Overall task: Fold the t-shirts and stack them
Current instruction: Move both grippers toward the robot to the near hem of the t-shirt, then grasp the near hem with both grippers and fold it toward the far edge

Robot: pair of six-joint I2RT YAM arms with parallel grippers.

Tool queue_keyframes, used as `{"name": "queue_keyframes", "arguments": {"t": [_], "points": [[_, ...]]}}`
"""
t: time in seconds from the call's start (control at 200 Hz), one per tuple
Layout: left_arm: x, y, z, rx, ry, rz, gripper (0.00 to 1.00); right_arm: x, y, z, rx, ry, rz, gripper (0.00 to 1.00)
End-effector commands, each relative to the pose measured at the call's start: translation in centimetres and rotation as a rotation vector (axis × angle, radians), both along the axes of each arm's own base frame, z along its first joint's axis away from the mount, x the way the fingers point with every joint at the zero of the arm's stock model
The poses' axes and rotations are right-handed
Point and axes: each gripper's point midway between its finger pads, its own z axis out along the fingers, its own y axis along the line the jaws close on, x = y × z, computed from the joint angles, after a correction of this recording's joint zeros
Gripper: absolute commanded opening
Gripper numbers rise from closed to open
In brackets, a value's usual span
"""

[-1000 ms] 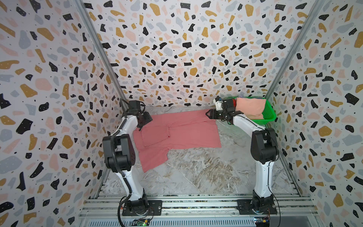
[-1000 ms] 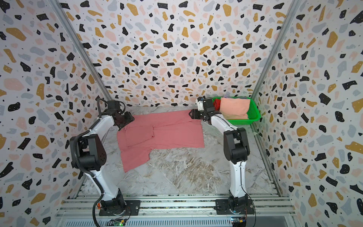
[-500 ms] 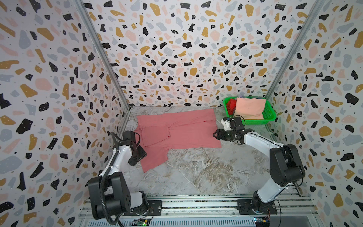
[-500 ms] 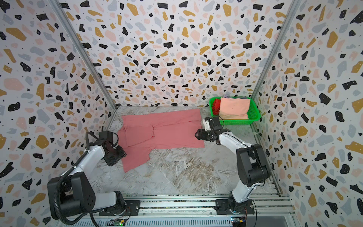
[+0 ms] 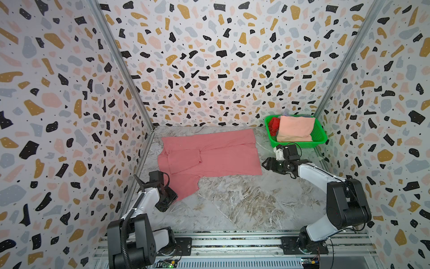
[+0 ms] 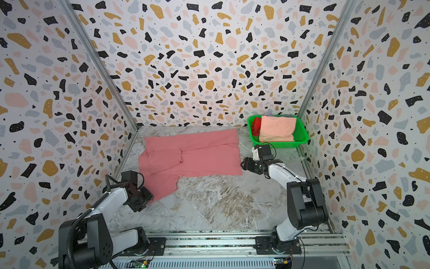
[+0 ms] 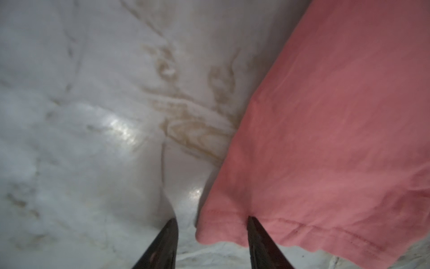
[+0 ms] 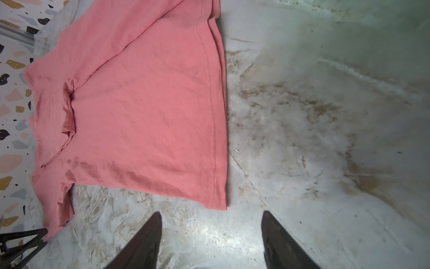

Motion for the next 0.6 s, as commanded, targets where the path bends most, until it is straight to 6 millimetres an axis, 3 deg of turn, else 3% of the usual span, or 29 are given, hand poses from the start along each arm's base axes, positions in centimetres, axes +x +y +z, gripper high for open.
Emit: {"name": "queue_keyframes", "arguments": {"t": [0.0,0.29,0.456,0.596], "points": [[1.3,0.3,-0.4,0.009,-0.017,-0.018,0.48,-0.3,-0.1,0.0,-0.004,0.001,-0.002,0.68],[-0.2,-0.5,-0.9,-0.025,0.045,-0.037,0.25,-0.4,-0.2,-1.2,-0.009,0.075,-0.023,0.69],[-0.9,-1.3,-1.1,-0.064,0.039,-0.027,0.00,-1.1,0.6,-3.0,0.004,0.132,-0.013,0.70],[0.9,-1.0,0.1,-0.059,-0.019,-0.034,0.00,-0.6,1.9,-4.2,0.035,0.156,0.014,0.70]]}}
